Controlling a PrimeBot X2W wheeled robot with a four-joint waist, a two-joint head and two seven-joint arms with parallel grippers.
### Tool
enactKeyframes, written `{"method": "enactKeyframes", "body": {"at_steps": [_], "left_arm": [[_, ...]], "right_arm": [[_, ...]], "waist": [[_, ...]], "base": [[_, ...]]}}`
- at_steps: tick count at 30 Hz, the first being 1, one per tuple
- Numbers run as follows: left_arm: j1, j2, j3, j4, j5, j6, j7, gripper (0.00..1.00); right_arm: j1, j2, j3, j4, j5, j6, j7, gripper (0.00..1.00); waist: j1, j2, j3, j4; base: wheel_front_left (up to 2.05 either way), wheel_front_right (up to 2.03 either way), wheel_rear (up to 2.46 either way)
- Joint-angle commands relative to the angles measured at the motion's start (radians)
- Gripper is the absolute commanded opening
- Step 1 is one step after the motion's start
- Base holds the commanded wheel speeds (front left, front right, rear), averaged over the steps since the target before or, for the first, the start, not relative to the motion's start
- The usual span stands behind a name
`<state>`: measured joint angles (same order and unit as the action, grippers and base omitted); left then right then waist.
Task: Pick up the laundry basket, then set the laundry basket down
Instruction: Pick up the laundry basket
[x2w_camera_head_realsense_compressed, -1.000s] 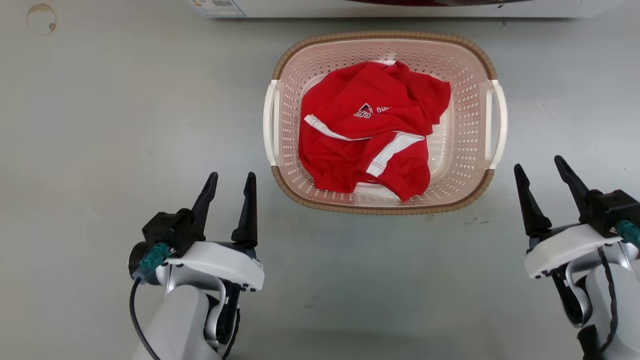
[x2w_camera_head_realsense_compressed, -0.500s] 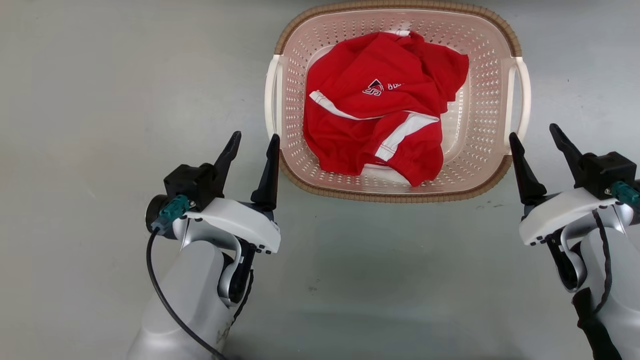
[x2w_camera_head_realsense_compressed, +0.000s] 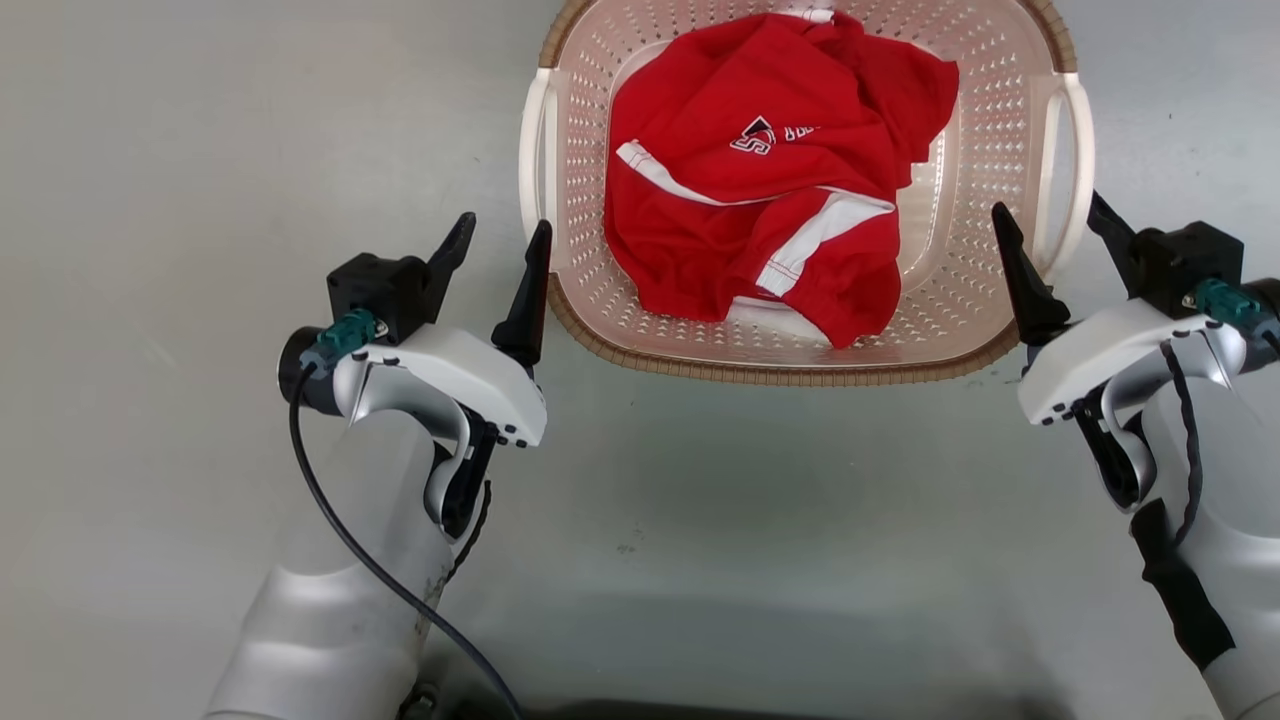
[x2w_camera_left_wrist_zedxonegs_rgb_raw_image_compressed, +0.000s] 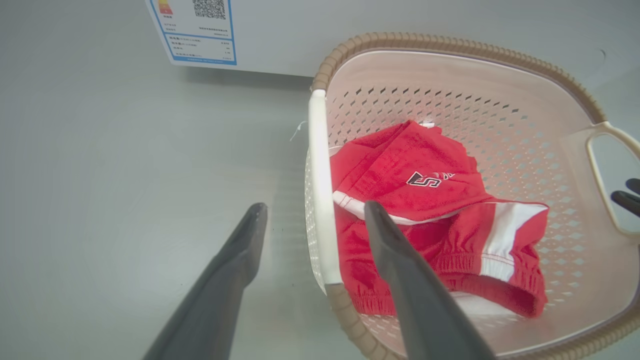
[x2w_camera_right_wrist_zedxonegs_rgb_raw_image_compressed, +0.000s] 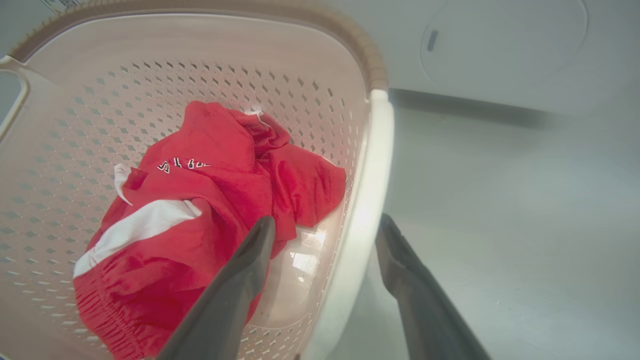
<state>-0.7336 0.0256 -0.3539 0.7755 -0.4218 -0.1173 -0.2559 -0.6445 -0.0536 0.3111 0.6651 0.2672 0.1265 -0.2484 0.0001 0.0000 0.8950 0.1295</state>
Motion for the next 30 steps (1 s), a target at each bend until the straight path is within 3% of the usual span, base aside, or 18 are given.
{"method": "enactKeyframes", "body": {"at_steps": [1, 15, 30], "left_arm": [[-0.01, 0.025, 0.024, 0.016, 0.014, -0.008, -0.006, 1.0], [-0.145, 0.028, -0.042, 0.143, -0.004, -0.013, -0.006, 1.0], [-0.23, 0.071, -0.129, 0.23, -0.049, -0.013, -0.006, 1.0]], "right_arm": [[0.002, 0.003, 0.036, 0.009, 0.017, 0.004, -0.013, 1.0], [-0.122, 0.003, 0.138, 0.107, 0.059, 0.004, -0.013, 1.0], [-0.166, 0.003, 0.198, 0.109, 0.098, 0.004, -0.013, 1.0]], "waist": [[0.0, 0.0, 0.016, 0.001], [0.0, 0.0, 0.101, -0.004], [0.0, 0.0, 0.115, -0.022]], "base": [[0.0, 0.0, 0.0], [0.0, 0.0, 0.0], [0.0, 0.0, 0.0]]}}
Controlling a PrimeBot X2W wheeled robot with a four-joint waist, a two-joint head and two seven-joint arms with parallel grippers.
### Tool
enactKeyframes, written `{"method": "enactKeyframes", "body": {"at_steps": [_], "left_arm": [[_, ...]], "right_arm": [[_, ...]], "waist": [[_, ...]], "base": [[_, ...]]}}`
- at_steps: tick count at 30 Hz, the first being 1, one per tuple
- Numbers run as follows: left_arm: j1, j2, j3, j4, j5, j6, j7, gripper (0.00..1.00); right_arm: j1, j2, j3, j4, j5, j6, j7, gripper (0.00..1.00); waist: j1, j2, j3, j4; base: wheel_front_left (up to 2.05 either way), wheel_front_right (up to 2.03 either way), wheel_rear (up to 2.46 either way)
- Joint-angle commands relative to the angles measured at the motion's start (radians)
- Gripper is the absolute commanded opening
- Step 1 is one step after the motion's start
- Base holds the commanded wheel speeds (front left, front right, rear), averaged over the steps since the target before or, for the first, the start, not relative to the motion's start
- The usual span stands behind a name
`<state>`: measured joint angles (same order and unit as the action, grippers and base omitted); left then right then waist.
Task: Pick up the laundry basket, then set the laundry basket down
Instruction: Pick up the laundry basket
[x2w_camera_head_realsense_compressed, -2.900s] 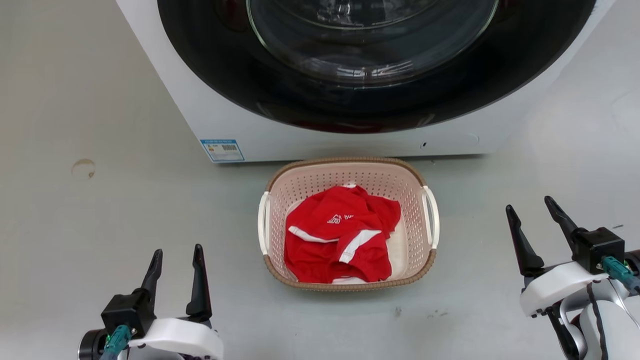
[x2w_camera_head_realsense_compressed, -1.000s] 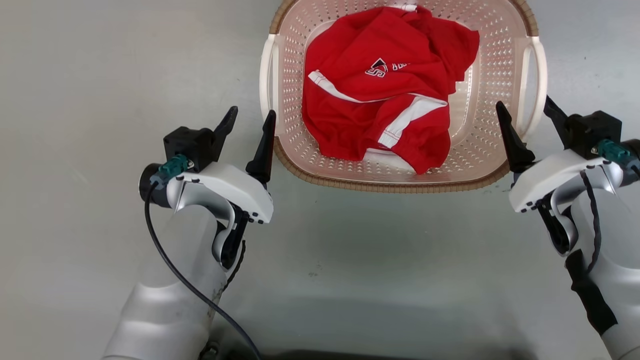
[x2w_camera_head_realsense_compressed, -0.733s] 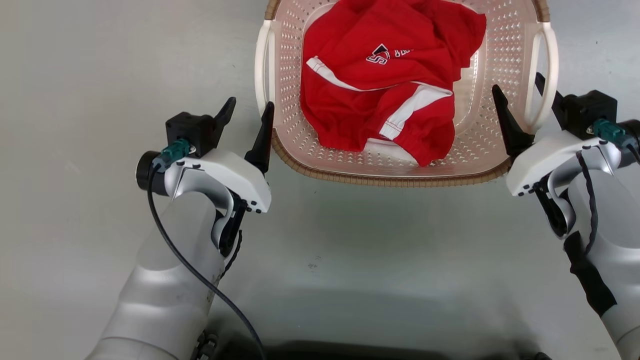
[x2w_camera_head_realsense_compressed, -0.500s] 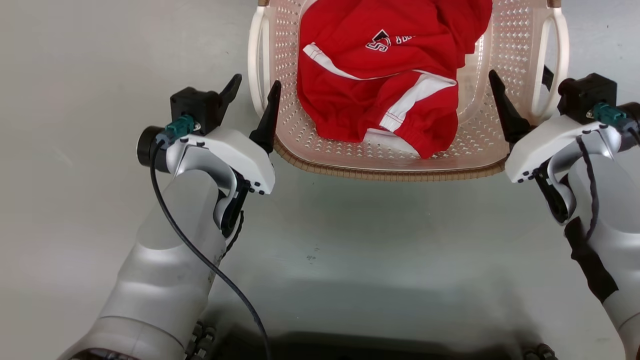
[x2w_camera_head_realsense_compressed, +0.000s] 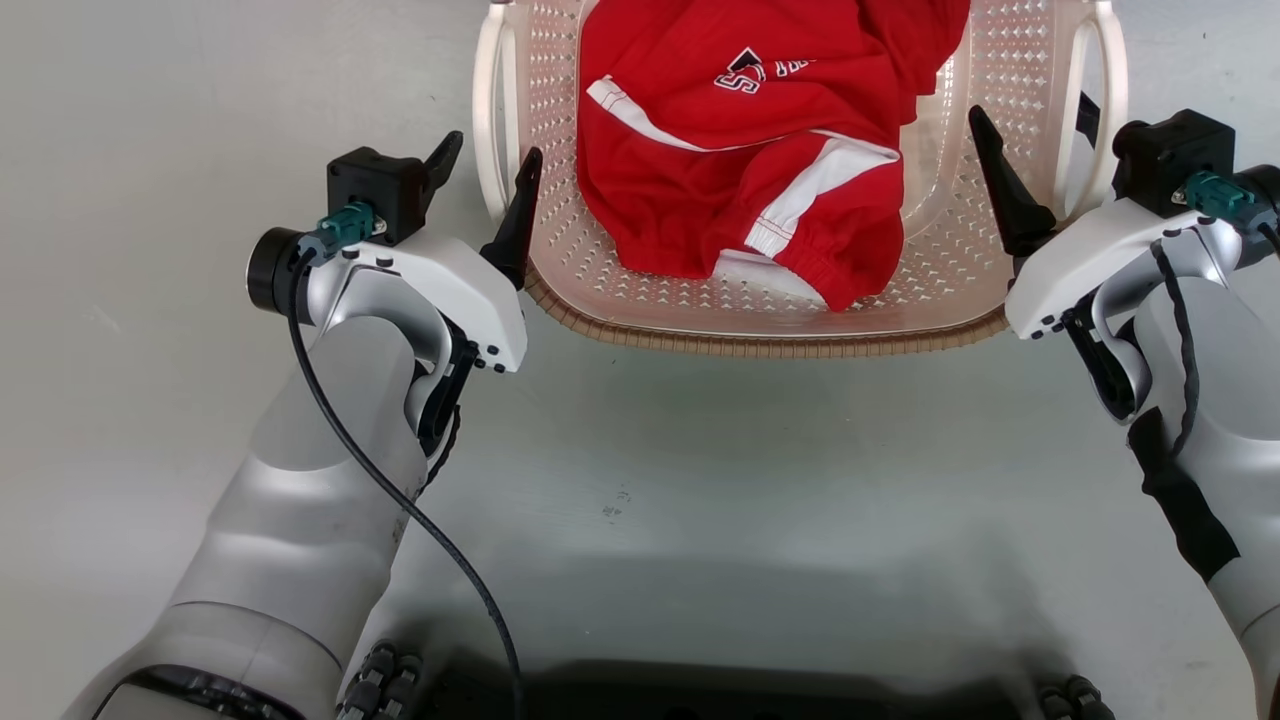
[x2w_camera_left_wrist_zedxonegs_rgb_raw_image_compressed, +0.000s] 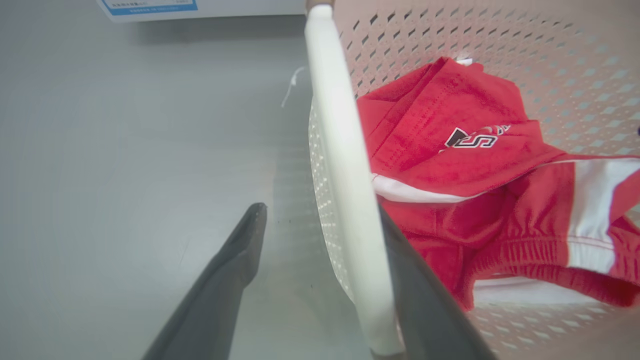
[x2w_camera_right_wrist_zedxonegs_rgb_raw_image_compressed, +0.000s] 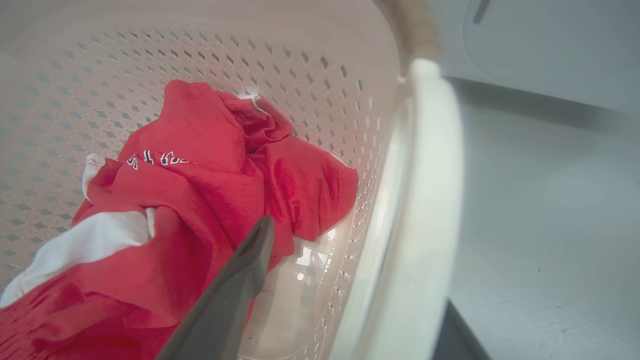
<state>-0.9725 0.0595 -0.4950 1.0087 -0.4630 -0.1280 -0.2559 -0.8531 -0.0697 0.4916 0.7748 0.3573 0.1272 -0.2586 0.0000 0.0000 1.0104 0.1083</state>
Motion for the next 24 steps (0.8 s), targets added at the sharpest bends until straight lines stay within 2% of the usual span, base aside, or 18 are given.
{"method": "enactKeyframes", "body": {"at_steps": [1, 13, 14, 15, 16, 24], "left_arm": [[0.007, 0.038, 0.005, 0.0, -0.009, -0.003, -0.006, 1.0], [-0.015, 0.046, -0.035, 0.023, -0.028, -0.003, -0.006, 1.0], [-0.017, 0.046, -0.04, 0.025, -0.031, -0.003, -0.006, 0.5], [-0.018, 0.045, -0.052, 0.023, -0.035, -0.003, -0.006, 0.0], [-0.016, 0.044, -0.065, 0.034, -0.041, -0.003, -0.006, 0.0], [-0.028, 0.051, -0.112, 0.058, -0.096, -0.003, -0.006, 0.0]], "right_arm": [[0.042, 0.019, 0.021, 0.0, 0.01, 0.003, -0.003, 1.0], [0.036, 0.019, 0.026, -0.004, 0.015, 0.003, -0.003, 1.0], [0.035, 0.019, 0.027, -0.005, 0.015, 0.003, -0.003, 1.0], [0.033, 0.019, 0.028, -0.006, 0.015, 0.003, -0.003, 0.84], [0.032, 0.019, 0.028, -0.009, 0.014, 0.003, -0.003, 0.0], [0.029, 0.019, 0.033, -0.016, 0.016, 0.003, -0.003, 0.0]], "waist": [[0.0, 0.0, 0.0, -0.002], [0.0, 0.0, 0.008, -0.012], [0.0, 0.0, 0.009, -0.013], [0.0, 0.0, 0.01, -0.015], [0.0, 0.0, 0.011, -0.016], [0.0, 0.0, 0.01, -0.019]], "base": [[0.0, 0.0, 0.0], [0.0, 0.0, 0.0], [0.0, 0.0, 0.0], [0.0, 0.0, 0.0], [0.0, 0.0, 0.0], [0.0, 0.0, 0.0]]}}
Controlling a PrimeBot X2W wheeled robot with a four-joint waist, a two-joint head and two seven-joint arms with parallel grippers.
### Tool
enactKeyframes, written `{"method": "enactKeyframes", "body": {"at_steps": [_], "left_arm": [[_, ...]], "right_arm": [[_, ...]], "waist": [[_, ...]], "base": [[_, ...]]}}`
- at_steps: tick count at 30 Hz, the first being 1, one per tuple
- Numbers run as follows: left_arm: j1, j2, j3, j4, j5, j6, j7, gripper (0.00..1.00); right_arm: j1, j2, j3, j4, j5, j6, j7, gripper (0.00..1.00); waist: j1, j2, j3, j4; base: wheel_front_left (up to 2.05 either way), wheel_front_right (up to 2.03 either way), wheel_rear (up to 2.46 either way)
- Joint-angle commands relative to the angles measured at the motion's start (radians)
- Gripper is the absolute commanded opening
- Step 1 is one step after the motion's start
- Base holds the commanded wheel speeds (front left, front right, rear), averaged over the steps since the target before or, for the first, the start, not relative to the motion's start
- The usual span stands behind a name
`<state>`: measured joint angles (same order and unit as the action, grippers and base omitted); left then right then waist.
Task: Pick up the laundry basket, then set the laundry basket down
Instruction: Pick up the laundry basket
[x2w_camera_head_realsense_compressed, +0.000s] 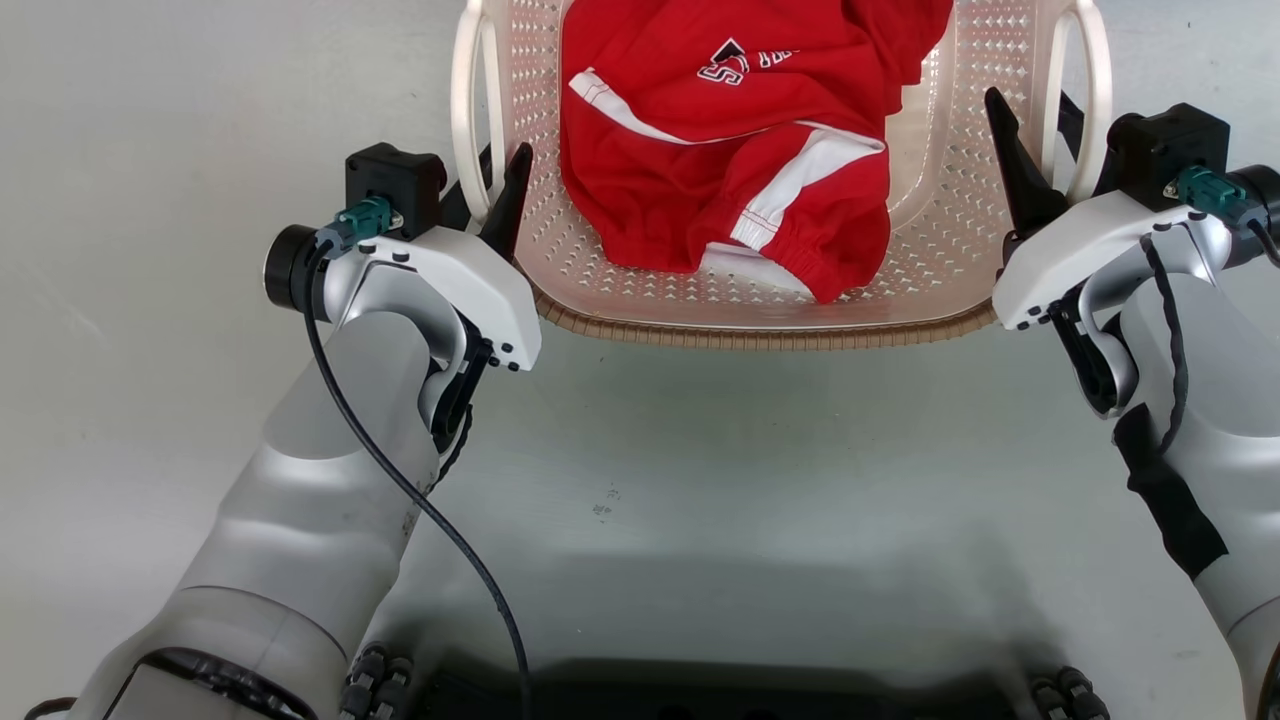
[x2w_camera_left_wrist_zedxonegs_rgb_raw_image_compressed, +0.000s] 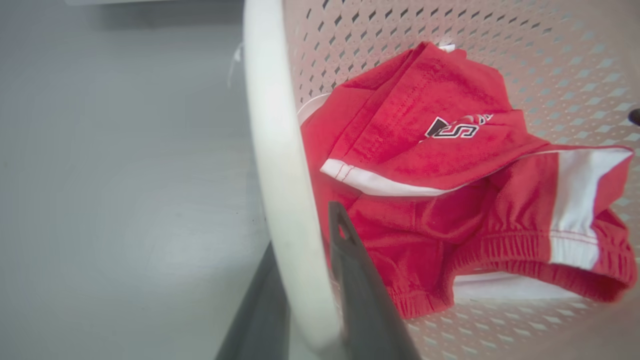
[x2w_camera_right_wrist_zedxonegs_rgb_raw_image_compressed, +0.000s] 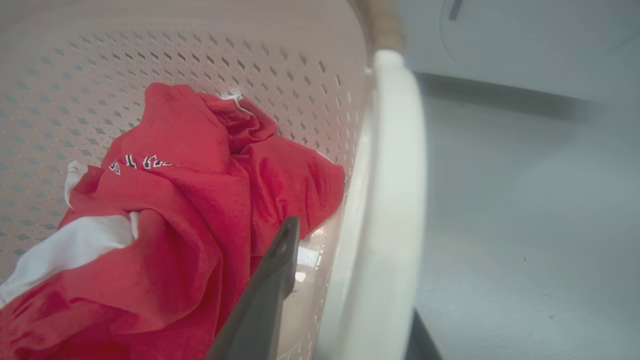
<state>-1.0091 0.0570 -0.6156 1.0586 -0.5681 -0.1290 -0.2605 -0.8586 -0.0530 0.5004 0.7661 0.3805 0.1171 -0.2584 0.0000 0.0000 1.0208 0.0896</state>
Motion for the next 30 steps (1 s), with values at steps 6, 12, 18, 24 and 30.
{"method": "enactKeyframes", "body": {"at_steps": [6, 12, 18, 24, 30], "left_arm": [[0.003, 0.057, -0.019, 0.045, -0.031, -0.002, -0.001, 0.0], [-0.001, 0.058, -0.054, 0.09, -0.072, -0.002, -0.001, 0.0], [0.0, 0.06, -0.099, 0.139, -0.124, -0.002, 0.003, 0.0], [0.003, 0.078, -0.134, 0.162, -0.18, -0.002, 0.031, 0.0], [0.019, 0.103, -0.163, 0.181, -0.233, -0.002, 0.063, 0.0]], "right_arm": [[0.035, 0.003, 0.035, 0.012, 0.002, 0.014, -0.003, 0.0], [0.024, 0.003, 0.062, 0.07, 0.021, 0.014, -0.003, 0.0], [0.006, 0.003, 0.115, 0.149, 0.073, 0.014, -0.003, 0.0], [0.0, 0.003, 0.169, 0.185, 0.133, 0.014, -0.003, 0.0], [0.009, 0.003, 0.235, 0.22, 0.204, 0.014, -0.003, 0.0]], "waist": [[0.0, 0.0, -0.009, -0.002], [0.0, 0.0, -0.027, -0.006], [0.0, 0.0, -0.055, -0.014], [0.0, 0.0, -0.088, -0.025], [0.0, 0.0, -0.139, -0.04]], "base": [[0.0, 0.0, 0.0], [0.0, 0.0, 0.0], [0.0, 0.0, 0.0], [0.0, 0.0, 0.0], [0.0, 0.0, 0.0]]}}
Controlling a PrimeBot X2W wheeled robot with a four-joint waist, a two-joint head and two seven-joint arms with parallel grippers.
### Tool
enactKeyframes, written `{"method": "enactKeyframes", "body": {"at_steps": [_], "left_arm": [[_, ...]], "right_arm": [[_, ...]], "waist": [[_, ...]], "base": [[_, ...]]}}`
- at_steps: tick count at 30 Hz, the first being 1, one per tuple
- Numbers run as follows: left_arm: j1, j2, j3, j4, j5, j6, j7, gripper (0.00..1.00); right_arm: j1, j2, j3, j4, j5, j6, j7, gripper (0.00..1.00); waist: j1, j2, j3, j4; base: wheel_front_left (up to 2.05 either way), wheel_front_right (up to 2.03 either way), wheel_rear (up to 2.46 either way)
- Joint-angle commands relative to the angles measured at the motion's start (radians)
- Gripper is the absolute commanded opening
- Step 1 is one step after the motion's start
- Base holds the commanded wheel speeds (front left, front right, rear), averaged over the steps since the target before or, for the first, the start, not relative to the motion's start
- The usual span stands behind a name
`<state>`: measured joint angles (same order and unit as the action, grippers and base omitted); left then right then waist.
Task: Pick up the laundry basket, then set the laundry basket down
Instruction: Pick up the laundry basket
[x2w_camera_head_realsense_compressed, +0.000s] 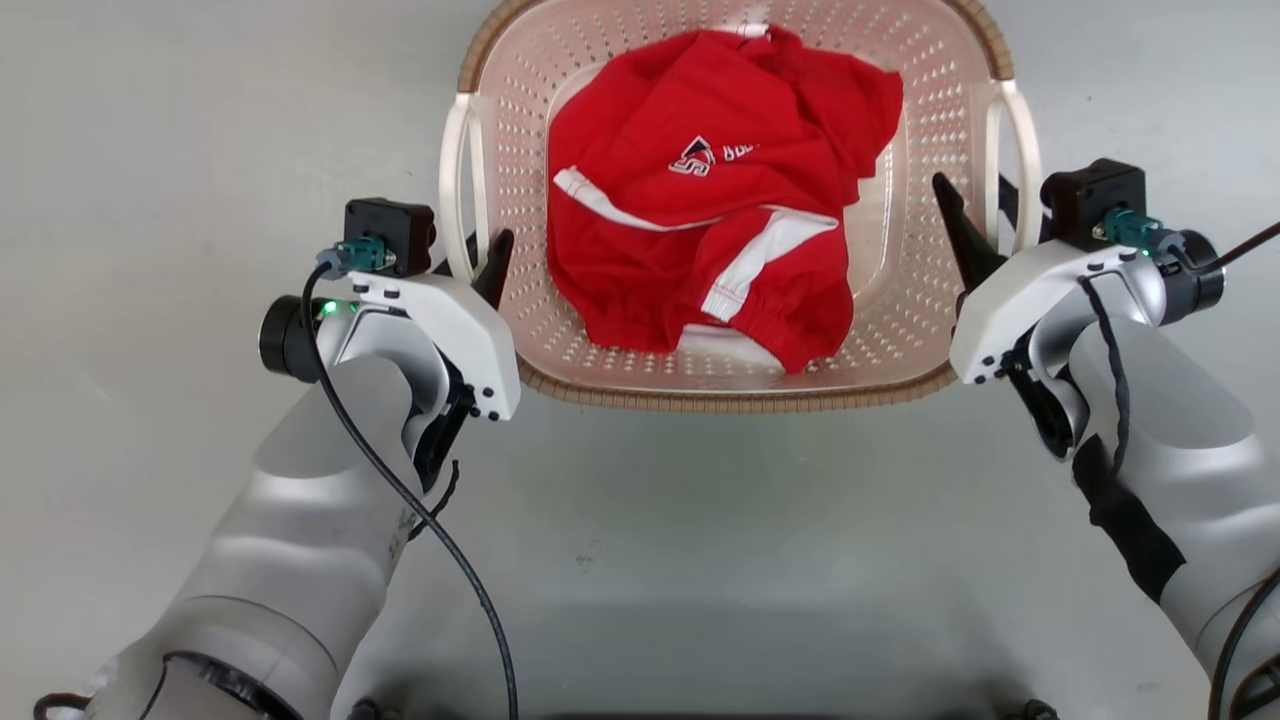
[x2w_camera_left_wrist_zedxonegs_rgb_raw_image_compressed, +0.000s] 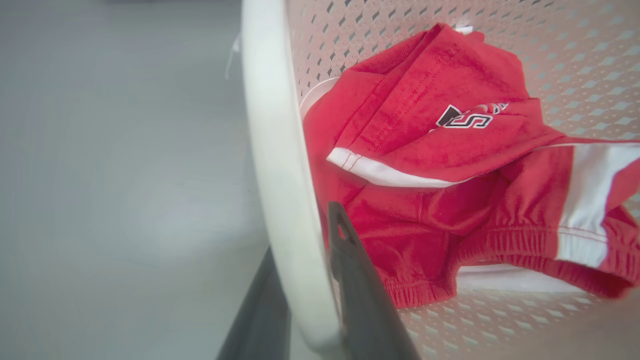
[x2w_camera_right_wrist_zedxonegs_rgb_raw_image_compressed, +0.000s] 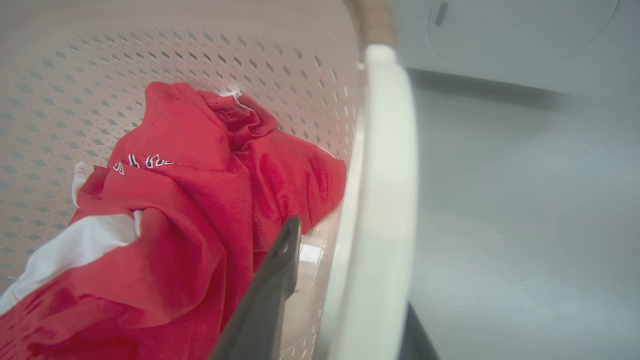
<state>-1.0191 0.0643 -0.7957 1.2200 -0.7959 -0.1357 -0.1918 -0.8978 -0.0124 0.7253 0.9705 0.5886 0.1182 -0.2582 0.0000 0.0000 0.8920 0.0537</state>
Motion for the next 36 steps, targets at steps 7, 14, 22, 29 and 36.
{"method": "enactKeyframes", "body": {"at_steps": [7, 14, 22, 29, 36], "left_arm": [[0.065, 0.114, 0.002, 0.042, -0.054, 0.005, 0.067, 0.0], [0.093, 0.131, -0.005, 0.053, -0.082, 0.005, 0.106, 0.0], [0.131, 0.158, -0.004, 0.064, -0.115, 0.005, 0.157, 0.0], [0.172, 0.176, -0.001, 0.069, -0.132, 0.008, 0.199, 0.0], [0.22, 0.183, -0.003, 0.07, -0.143, 0.016, 0.23, 0.0]], "right_arm": [[0.048, -0.038, 0.111, 0.07, 0.092, 0.012, 0.048, 0.0], [0.057, -0.038, 0.166, 0.093, 0.17, 0.012, 0.075, 0.0], [0.105, -0.038, 0.224, 0.107, 0.271, 0.012, 0.09, 0.0], [0.16, -0.038, 0.284, 0.107, 0.344, 0.012, 0.09, 0.0], [0.202, -0.038, 0.337, 0.121, 0.4, 0.012, 0.094, 0.0]], "waist": [[0.0, 0.0, -0.071, -0.019], [0.0, 0.0, -0.129, -0.03], [0.0, 0.0, -0.217, -0.041], [0.0, 0.0, -0.298, -0.042], [0.0, 0.0, -0.388, -0.034]], "base": [[0.0, 0.0, 0.0], [0.0, 0.0, 0.0], [0.0, 0.0, 0.0], [0.0, 0.0, 0.0], [0.0, 0.0, 0.0]]}}
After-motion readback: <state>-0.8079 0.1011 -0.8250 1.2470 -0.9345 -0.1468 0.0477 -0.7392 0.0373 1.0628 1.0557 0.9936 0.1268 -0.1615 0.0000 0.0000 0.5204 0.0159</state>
